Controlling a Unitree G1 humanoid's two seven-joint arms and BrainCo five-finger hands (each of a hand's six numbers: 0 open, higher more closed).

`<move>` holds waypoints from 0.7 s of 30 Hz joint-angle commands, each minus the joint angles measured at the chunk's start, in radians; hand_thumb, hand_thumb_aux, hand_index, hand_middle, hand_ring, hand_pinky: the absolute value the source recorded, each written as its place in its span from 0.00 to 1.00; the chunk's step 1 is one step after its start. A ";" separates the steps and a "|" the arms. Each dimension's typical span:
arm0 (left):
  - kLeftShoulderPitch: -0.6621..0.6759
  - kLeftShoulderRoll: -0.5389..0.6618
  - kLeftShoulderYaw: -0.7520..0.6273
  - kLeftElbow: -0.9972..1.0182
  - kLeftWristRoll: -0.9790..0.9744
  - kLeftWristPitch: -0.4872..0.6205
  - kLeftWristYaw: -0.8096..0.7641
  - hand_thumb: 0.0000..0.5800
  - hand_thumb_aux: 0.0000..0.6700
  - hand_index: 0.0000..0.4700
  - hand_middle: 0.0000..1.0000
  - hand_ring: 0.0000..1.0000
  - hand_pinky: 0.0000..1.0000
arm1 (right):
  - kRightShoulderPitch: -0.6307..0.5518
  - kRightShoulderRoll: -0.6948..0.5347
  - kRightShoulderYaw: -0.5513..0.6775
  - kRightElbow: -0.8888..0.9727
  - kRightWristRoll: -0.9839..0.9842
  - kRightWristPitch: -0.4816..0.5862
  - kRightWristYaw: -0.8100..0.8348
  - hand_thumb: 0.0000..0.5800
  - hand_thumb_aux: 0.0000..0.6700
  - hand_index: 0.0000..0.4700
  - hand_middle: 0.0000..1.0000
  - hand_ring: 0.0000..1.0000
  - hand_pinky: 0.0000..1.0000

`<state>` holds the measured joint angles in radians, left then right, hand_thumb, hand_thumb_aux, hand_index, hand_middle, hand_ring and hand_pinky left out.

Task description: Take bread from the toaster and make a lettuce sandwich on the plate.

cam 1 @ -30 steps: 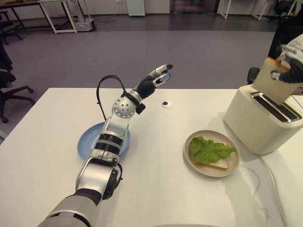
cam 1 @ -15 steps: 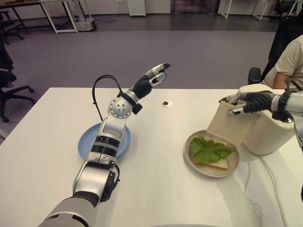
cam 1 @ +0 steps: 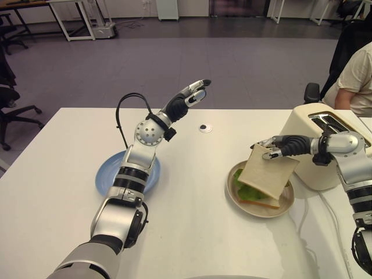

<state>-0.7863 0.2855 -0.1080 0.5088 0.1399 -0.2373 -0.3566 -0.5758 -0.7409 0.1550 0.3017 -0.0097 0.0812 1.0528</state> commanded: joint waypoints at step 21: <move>0.016 -0.005 -0.034 -0.013 0.038 -0.008 0.017 0.00 0.00 0.00 0.00 0.00 0.00 | -0.039 0.063 0.011 0.140 -0.029 -0.140 -0.051 0.00 0.00 0.00 0.00 0.00 0.00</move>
<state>-0.7855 0.2853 -0.1284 0.5080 0.1683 -0.2462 -0.3345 -0.5926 -0.6735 0.1848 0.4487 -0.0499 -0.0595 0.9975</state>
